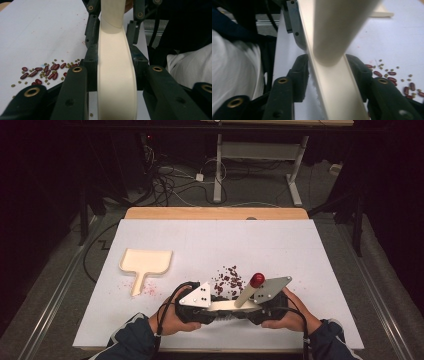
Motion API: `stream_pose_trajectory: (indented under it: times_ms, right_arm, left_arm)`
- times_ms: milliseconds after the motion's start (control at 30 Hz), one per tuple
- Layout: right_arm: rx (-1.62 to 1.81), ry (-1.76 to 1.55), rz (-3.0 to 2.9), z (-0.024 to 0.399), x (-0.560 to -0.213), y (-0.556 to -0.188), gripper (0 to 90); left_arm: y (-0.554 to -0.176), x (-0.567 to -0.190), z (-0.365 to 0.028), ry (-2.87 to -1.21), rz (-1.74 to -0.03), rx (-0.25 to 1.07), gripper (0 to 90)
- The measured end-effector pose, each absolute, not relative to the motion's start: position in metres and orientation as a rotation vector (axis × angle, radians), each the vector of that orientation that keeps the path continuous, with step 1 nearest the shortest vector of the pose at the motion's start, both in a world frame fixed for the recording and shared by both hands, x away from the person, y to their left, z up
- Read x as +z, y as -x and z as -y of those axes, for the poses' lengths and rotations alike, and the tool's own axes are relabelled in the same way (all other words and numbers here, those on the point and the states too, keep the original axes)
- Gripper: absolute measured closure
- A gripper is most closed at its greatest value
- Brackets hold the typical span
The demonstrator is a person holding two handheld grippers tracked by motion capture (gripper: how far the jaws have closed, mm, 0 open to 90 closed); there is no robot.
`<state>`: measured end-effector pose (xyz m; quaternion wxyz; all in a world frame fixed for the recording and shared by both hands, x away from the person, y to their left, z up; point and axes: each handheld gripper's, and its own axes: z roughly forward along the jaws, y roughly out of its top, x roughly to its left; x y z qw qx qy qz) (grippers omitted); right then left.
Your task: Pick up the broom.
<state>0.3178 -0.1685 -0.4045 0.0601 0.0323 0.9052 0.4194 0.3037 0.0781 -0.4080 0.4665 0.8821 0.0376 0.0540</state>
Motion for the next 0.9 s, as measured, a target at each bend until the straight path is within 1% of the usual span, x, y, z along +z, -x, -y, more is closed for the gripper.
stream_pose_trajectory:
  times_ms: [67,100,167,200,267,300,333,367,400,467,500,533,567,667,700,733,900]
  right_arm:
    - [1.271,-0.084,-2.749,0.169,-0.404,-0.317,62.9]
    - [1.261,-0.074,-2.756,0.169,-0.403,-0.316,66.2]
    - [1.256,-0.067,-2.738,0.168,-0.403,-0.314,66.5]
    - [1.253,-0.070,-2.726,0.167,-0.401,-0.313,67.4]
    - [1.220,-0.085,-2.704,0.168,-0.399,-0.314,67.4]
    - [1.213,-0.101,-2.697,0.169,-0.399,-0.315,67.4]
    - [1.223,-0.115,-2.694,0.171,-0.398,-0.317,67.5]
    - [1.232,-0.134,-2.684,0.172,-0.397,-0.318,67.4]
    - [1.231,-0.153,-2.670,0.174,-0.396,-0.319,67.5]
    - [1.227,-0.186,-2.649,0.176,-0.393,-0.322,67.4]
    - [1.230,-0.210,-2.635,0.177,-0.392,-0.323,67.5]
    - [1.228,-0.226,-2.624,0.178,-0.390,-0.324,67.4]
    - [1.232,-0.242,-2.617,0.180,-0.389,-0.326,67.4]
    - [1.248,-0.289,-2.589,0.184,-0.386,-0.332,67.4]
    - [1.244,-0.303,-2.576,0.186,-0.385,-0.335,67.5]
    - [1.247,-0.325,-2.564,0.186,-0.384,-0.337,67.4]
    - [1.238,-0.382,-2.510,0.190,-0.378,-0.342,67.5]
  left_arm:
    - [-0.303,-0.408,-0.078,-2.162,-0.086,0.139,62.3]
    - [-0.304,-0.408,-0.079,-2.156,-0.095,0.144,58.0]
    - [-0.305,-0.407,-0.081,-2.151,-0.100,0.150,57.1]
    - [-0.306,-0.407,-0.081,-2.141,-0.111,0.161,53.7]
    - [-0.306,-0.406,-0.085,-2.142,-0.142,0.224,49.3]
    - [-0.306,-0.404,-0.092,-2.133,-0.187,0.300,44.8]
    - [-0.306,-0.403,-0.096,-2.127,-0.221,0.355,36.8]
    - [-0.306,-0.403,-0.096,-2.127,-0.221,0.355,31.9]
    - [-0.306,-0.403,-0.102,-2.116,-0.251,0.400,30.9]
    - [-0.304,-0.402,-0.114,-2.086,-0.306,0.458,23.8]
    - [-0.304,-0.402,-0.121,-2.073,-0.335,0.481,22.9]
    - [-0.302,-0.404,-0.133,-2.078,-0.377,0.560,21.9]
    - [-0.302,-0.404,-0.133,-2.078,-0.377,0.560,21.0]
    - [-0.299,-0.411,-0.154,-2.074,-0.447,0.622,20.7]
    - [-0.297,-0.415,-0.167,-2.072,-0.496,0.643,20.7]
    - [-0.297,-0.415,-0.167,-2.072,-0.496,0.643,20.6]
    - [-0.291,-0.427,-0.194,-2.074,-0.603,0.674,20.6]
